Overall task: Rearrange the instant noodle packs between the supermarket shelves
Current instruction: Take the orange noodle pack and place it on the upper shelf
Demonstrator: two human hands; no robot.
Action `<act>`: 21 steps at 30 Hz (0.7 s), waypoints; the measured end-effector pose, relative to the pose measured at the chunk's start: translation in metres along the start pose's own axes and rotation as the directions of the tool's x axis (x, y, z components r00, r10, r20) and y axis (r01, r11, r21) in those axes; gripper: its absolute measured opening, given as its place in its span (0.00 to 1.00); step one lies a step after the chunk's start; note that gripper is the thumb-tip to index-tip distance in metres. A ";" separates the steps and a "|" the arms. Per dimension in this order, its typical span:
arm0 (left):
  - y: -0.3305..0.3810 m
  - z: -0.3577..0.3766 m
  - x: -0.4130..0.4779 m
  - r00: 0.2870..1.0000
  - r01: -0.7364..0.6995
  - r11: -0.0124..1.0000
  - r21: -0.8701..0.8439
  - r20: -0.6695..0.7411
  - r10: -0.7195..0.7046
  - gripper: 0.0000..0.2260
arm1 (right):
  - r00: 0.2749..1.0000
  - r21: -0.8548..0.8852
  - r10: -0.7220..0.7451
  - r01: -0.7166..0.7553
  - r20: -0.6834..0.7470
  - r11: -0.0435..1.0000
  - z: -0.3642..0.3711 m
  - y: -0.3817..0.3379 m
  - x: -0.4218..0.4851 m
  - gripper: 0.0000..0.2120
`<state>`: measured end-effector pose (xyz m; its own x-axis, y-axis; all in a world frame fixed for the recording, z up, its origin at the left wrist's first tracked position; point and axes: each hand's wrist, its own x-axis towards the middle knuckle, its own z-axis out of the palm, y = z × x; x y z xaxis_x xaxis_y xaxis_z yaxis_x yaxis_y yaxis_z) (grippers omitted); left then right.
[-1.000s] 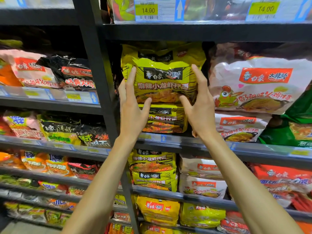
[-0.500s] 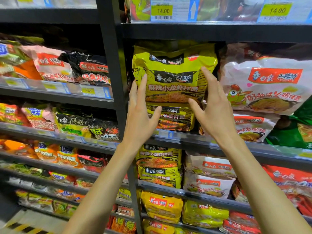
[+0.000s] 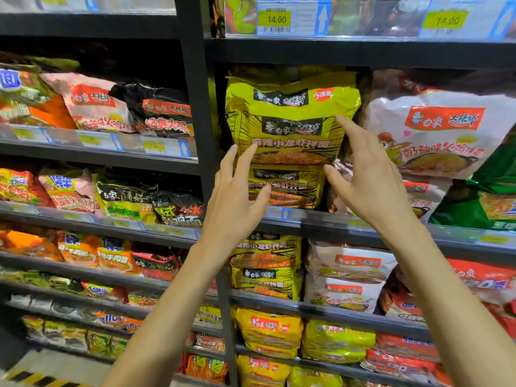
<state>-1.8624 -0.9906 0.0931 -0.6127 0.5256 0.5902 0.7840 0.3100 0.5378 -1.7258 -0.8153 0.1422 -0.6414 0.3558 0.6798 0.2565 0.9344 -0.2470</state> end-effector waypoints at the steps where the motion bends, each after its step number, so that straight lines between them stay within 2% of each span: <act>1: -0.001 -0.003 0.001 1.000 0.004 1.000 0.004 0.015 -0.004 0.29 | 0.999 -0.020 -0.006 0.007 0.037 1.000 -0.002 -0.001 -0.001 0.36; 6: -0.003 -0.017 0.000 0.992 -0.006 0.991 0.133 0.124 -0.010 0.24 | 0.962 -0.226 0.016 0.048 0.274 0.973 -0.013 -0.014 -0.011 0.35; 9: -0.002 -0.024 -0.002 0.952 -0.094 0.946 0.309 0.306 -0.006 0.24 | 0.847 -0.384 0.146 0.073 0.511 0.921 -0.022 -0.020 -0.023 0.36; 11: 0.001 -0.028 -0.001 0.917 -0.192 0.891 0.412 0.399 0.013 0.26 | 0.753 -0.449 0.261 0.051 0.605 0.892 -0.031 -0.023 -0.031 0.36; 15: 0.017 -0.027 -0.002 0.826 -0.381 0.777 0.501 0.561 0.043 0.27 | 0.671 -0.513 0.405 -0.042 0.621 0.857 -0.050 -0.021 -0.050 0.30; 21: 0.060 -0.014 -0.011 0.730 -0.546 0.701 0.460 0.671 0.128 0.29 | 0.630 -0.574 0.510 -0.122 0.586 0.810 -0.087 -0.016 -0.091 0.22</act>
<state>-1.8095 -0.9885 0.1272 -0.2799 0.9552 0.0957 0.9294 0.2946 -0.2222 -1.6091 -0.8641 0.1447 -0.6966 0.7102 -0.1023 0.7011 0.7040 0.1132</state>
